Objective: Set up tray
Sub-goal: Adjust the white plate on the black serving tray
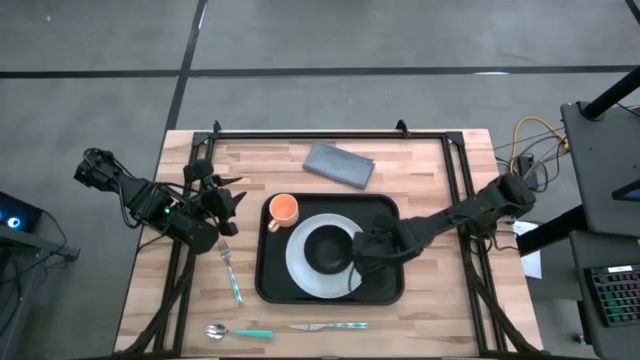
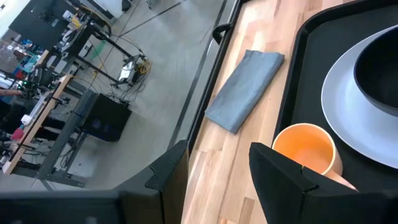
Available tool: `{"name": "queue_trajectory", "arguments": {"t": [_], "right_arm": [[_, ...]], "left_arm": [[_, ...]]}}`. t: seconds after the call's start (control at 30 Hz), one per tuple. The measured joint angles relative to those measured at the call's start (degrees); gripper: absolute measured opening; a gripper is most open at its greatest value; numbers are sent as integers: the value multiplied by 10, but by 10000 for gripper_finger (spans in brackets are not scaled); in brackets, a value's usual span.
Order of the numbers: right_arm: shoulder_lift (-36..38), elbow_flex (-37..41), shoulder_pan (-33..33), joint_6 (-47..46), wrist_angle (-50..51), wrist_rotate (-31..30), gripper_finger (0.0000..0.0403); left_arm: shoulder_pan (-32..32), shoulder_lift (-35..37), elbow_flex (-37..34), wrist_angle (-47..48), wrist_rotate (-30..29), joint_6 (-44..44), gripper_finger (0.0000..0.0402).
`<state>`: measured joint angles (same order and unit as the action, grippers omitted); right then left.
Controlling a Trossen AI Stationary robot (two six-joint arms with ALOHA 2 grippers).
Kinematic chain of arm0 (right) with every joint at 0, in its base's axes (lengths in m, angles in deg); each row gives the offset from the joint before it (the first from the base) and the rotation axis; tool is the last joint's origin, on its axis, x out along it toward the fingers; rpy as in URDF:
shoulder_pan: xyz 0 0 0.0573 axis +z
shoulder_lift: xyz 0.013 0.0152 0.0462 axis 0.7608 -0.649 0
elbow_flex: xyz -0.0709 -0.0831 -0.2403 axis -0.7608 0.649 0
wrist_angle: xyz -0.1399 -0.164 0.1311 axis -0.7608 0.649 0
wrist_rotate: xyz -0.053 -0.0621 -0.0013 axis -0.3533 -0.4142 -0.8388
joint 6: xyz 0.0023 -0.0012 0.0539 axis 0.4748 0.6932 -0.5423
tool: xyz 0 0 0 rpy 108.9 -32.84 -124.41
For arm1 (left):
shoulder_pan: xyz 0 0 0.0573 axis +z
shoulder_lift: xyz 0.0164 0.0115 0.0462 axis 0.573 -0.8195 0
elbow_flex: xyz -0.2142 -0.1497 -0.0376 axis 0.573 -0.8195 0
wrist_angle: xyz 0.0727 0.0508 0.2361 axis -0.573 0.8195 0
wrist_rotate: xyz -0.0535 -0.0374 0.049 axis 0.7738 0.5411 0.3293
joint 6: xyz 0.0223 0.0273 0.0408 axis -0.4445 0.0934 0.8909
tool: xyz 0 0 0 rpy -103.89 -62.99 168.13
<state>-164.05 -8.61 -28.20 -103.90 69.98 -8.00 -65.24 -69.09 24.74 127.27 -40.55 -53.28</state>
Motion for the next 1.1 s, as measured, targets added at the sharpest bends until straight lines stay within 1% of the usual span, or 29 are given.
{"name": "queue_trajectory", "arguments": {"t": [0.07,0.23,0.4,0.47,0.6,0.87,1.1], "right_arm": [[23,54,2,-2,-41,3,134],[67,163,-3,-39,-96,10,136],[80,229,-9,-55,-172,25,137],[73,242,-12,-51,-200,33,136],[50,251,-19,-40,-210,37,132],[18,252,-37,-15,-251,44,130],[4,237,-50,3,-261,56,129]], "left_arm": [[0,0,0,0,0,0,151],[0,0,0,0,0,0,151],[0,0,0,0,0,1,151],[0,0,0,0,0,1,151],[0,0,0,0,0,2,151],[0,0,0,0,0,2,151],[0,0,0,0,0,2,151]]}}
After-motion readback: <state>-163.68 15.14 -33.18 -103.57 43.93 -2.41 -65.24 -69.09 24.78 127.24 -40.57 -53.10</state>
